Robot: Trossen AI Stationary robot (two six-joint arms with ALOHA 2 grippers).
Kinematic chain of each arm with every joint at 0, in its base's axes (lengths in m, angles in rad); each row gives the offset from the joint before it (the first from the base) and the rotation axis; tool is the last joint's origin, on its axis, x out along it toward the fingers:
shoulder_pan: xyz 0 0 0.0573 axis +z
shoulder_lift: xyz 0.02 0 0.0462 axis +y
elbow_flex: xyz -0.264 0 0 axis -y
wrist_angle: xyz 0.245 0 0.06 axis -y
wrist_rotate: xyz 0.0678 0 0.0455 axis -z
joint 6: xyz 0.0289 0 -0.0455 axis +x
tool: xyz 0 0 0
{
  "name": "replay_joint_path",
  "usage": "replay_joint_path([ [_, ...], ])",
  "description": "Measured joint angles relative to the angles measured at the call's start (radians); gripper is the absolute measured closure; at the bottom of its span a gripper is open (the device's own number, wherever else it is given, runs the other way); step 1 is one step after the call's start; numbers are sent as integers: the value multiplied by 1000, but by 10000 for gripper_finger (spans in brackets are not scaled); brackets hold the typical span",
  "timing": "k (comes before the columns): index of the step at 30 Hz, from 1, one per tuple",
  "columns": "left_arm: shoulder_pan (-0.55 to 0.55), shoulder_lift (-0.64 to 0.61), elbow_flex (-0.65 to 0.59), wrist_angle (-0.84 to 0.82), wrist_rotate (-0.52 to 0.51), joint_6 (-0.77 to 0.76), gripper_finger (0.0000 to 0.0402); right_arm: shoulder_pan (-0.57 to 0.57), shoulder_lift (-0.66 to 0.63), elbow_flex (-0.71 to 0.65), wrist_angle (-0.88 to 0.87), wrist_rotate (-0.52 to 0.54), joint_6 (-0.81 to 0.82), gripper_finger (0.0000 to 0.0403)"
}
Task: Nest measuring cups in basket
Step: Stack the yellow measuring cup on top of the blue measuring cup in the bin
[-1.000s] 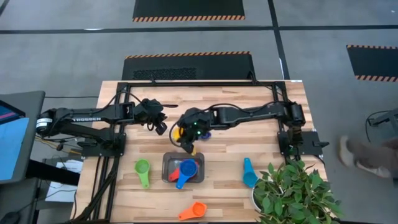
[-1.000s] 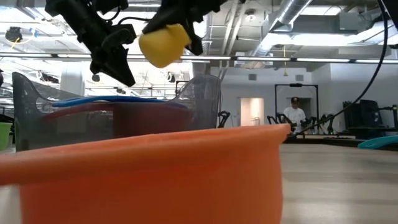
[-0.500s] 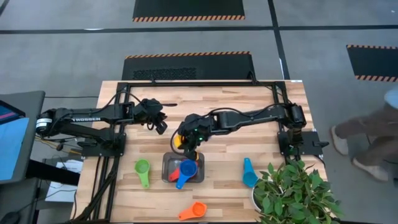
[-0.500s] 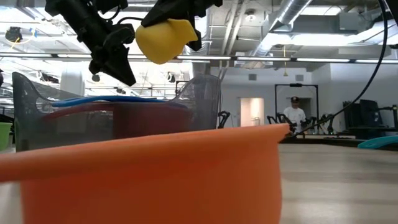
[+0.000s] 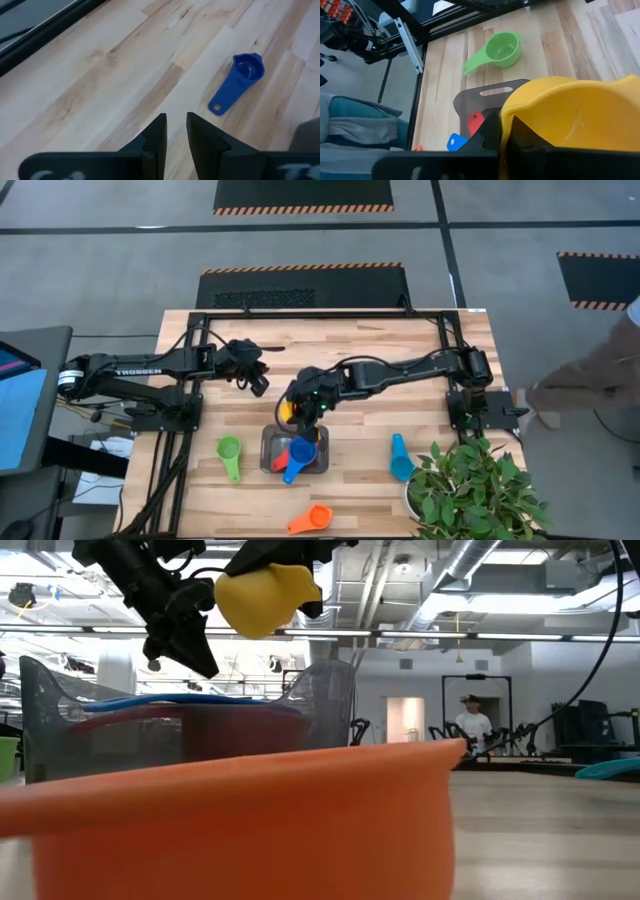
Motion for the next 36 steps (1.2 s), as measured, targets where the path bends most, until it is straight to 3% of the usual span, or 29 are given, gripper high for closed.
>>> replay_joint_path([
  [17, 0, 0, 0, -17, 6, -30, 340, 5, 0, 0, 0, -1, 11, 389],
  [23, 0, 0, 0, -27, 6, -101, 340, 40, 0, 0, -9, 6, 272, 389],
  [28, 0, 0, 0, -26, 5, -122, 340, 78, 0, 0, -43, 99, 486, 390],
  [36, 0, 0, 0, -25, 5, -124, 340, 123, 48, -2, -47, 80, 637, 390],
])
